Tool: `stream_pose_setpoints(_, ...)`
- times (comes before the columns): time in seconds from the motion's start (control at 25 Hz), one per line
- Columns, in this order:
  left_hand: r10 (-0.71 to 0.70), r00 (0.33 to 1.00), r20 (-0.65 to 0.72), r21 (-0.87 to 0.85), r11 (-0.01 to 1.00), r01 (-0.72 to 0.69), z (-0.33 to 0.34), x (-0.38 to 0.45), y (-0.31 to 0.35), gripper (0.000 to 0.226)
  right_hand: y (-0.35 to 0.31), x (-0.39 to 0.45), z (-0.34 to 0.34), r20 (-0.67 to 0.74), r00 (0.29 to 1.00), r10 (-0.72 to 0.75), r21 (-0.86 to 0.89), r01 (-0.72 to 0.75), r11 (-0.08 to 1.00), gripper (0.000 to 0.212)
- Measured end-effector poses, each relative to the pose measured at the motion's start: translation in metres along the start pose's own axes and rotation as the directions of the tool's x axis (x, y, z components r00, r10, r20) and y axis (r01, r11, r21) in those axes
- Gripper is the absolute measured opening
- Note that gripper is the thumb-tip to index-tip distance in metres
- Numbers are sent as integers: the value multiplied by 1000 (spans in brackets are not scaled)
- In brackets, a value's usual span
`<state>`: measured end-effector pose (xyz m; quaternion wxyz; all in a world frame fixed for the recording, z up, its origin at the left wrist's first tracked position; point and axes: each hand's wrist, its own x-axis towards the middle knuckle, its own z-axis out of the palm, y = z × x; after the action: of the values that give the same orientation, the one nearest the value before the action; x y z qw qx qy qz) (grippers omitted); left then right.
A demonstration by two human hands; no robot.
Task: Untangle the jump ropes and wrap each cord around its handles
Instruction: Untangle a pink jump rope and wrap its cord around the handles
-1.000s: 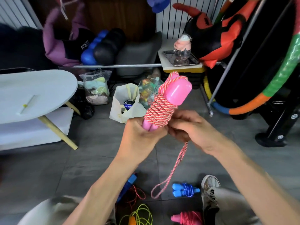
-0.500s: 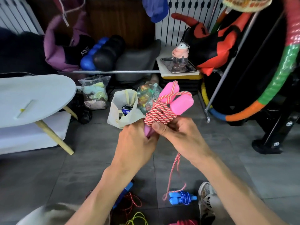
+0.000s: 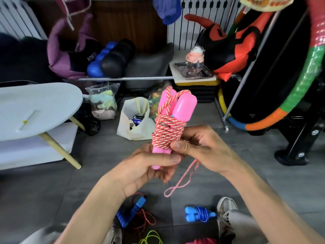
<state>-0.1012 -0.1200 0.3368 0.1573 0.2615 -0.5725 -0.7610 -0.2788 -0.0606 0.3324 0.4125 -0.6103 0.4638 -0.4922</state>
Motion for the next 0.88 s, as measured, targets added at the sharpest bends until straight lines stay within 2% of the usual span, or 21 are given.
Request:
stream_pose_setpoints(0.08, 161, 962, -219, 265, 959, -100, 0, 6, -6, 31, -2, 1, 0, 6, 1000, 8, 4, -8, 1000, 22)
stream_pose_setpoints(0.12, 237, 945, -225, 327, 932, -156, 3, 7, -8, 36, -4, 1, 1, 22, 1000, 21, 13, -21, 1000, 19)
stream_pose_setpoints(0.24, 309, 941, -140, 263, 928, -266, 17, 5, -5, 22, -3, 2, 3, 41, 997, 69, 14, -70, 997, 20)
stream_pose_setpoints(0.32, 374, 902, -215, 332, 897, -293, 13, 8, -4, 27, 0, 2, 8, -7, 995, 100, -31, -100, 994, 22)
stream_pose_setpoints(0.36, 416, 870, -264, 419, 862, -285, 10, 10, -5, 30, 2, 2, 12, -34, 993, 116, -77, -119, 990, 23)
stream_pose_setpoints(0.44, 480, 808, -342, 676, 723, -143, 6, 13, -10, 35, 2, 1, 19, -81, 982, 170, -87, -177, 980, 22)
stream_pose_setpoints(0.48, 479, 792, -378, 771, 636, -16, 8, 12, -12, 39, -1, 1, 23, -87, 972, 218, -10, -219, 976, 20)
stream_pose_setpoints(0.56, 470, 776, -422, 890, 376, 256, 21, 11, -16, 47, -4, 1, 30, -117, 945, 306, 116, -293, 949, 23)
stream_pose_setpoints(0.6, 486, 779, -396, 916, 266, 300, 31, 12, -19, 50, -3, 1, 32, -169, 934, 314, 126, -296, 947, 28)
stream_pose_setpoints(0.64, 507, 775, -377, 925, 252, 285, 35, 12, -20, 51, -1, 1, 34, -226, 927, 299, 114, -279, 953, 33)
stream_pose_setpoints(0.68, 541, 760, -359, 929, 282, 239, 31, 17, -18, 53, 0, 1, 34, -269, 923, 275, 97, -258, 961, 37)
stream_pose_setpoints(0.72, 568, 758, -321, 926, 356, 125, 26, 19, -15, 58, 1, 2, 35, -278, 930, 242, 85, -227, 970, 36)
stream_pose_setpoints(0.76, 546, 787, -286, 882, 472, -7, 20, 18, -12, 67, 2, 3, 34, -259, 943, 210, 89, -193, 977, 33)
stream_pose_setpoints(0.84, 382, 902, -200, 578, 790, -206, 4, 17, -3, 77, -3, 3, 30, -169, 972, 162, 168, -133, 977, 29)
stream_pose_setpoints(0.88, 318, 941, -120, 407, 880, -245, -2, 16, -1, 74, -6, 2, 28, -105, 985, 139, 207, -115, 971, 33)
